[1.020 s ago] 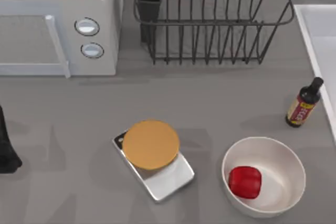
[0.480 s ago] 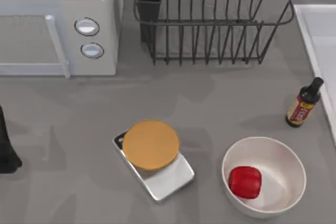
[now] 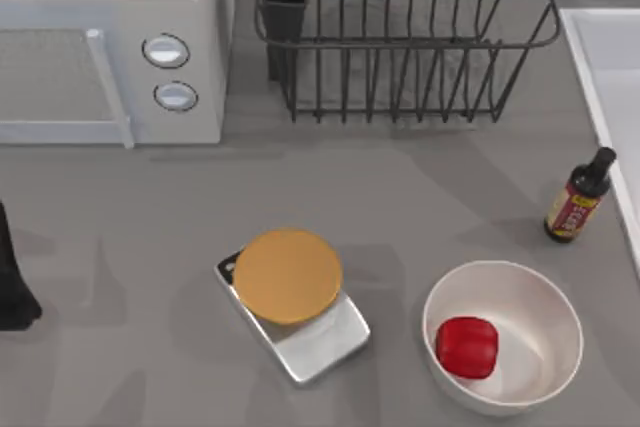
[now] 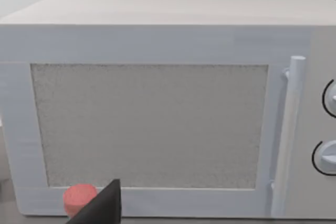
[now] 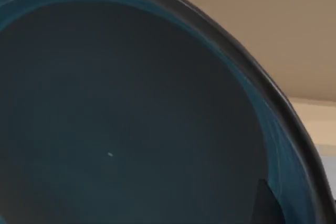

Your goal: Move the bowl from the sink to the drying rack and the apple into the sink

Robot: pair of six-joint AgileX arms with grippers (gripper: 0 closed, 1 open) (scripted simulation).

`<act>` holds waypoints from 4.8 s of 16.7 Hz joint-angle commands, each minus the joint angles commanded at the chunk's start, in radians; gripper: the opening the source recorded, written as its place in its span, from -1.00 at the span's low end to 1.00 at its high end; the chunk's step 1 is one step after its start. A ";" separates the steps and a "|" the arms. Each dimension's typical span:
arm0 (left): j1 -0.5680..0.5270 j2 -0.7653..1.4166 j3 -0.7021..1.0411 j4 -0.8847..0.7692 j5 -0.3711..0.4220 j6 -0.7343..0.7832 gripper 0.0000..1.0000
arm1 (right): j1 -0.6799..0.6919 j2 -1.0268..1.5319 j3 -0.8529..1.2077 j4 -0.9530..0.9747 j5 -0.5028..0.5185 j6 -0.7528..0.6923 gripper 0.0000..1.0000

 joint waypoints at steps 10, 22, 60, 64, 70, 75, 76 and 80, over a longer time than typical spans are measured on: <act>0.000 0.000 0.000 0.000 0.000 0.000 1.00 | 0.120 0.008 0.002 0.125 0.065 0.055 -1.00; 0.000 0.000 0.000 0.000 0.000 0.000 1.00 | -0.011 0.339 -0.258 0.742 -0.059 0.050 -1.00; 0.000 0.000 0.000 0.000 0.000 0.000 1.00 | -0.170 0.031 -0.546 0.664 -0.184 0.082 1.00; 0.000 0.000 0.000 0.000 0.000 0.000 1.00 | -0.298 -0.338 -0.771 0.521 -0.278 0.095 1.00; 0.000 0.000 0.000 0.000 0.000 0.000 1.00 | -0.491 -0.977 -1.168 0.312 -0.469 0.087 1.00; 0.000 0.000 0.000 0.000 0.000 0.000 1.00 | -0.610 -1.429 -1.466 0.190 -0.638 0.057 1.00; 0.000 0.000 0.000 0.000 0.000 0.000 1.00 | -0.627 -1.493 -1.514 0.173 -0.667 0.050 1.00; 0.000 0.000 0.000 0.000 0.000 0.000 1.00 | -0.669 -1.644 -1.638 0.134 -0.745 0.032 1.00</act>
